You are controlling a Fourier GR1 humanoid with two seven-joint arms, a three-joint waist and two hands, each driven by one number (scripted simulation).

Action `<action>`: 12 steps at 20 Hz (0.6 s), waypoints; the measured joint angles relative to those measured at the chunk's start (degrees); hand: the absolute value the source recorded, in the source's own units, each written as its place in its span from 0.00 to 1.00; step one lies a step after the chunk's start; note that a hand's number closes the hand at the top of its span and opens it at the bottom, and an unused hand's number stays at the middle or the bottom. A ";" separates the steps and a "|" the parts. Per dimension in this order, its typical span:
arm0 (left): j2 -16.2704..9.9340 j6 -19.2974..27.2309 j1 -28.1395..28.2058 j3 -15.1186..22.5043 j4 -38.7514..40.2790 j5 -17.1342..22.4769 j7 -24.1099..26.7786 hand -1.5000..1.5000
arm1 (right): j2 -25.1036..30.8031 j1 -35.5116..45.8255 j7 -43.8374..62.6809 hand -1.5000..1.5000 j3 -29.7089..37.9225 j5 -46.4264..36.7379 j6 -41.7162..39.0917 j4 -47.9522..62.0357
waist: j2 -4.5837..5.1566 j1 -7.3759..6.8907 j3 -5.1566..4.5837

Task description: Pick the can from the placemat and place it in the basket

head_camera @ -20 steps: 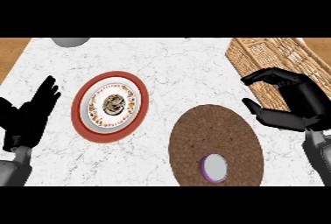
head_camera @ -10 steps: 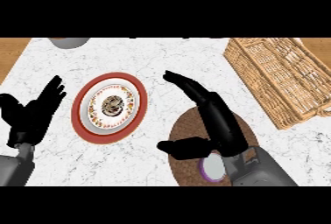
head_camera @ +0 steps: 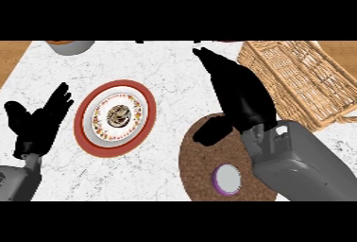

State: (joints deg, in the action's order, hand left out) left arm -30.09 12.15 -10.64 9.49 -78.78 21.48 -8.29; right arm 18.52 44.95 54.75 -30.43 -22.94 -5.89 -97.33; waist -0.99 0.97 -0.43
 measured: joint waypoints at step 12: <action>-0.17 -1.39 0.38 -1.31 0.76 0.25 0.52 0.50 | 7.61 10.31 9.90 0.00 9.11 24.32 -15.03 1.93 | -0.02 0.52 0.23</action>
State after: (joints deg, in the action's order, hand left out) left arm -30.26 10.76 -10.25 8.17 -78.02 21.73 -7.77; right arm 26.13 55.26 64.66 -21.32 1.38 -20.92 -95.41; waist -1.01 1.49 -0.20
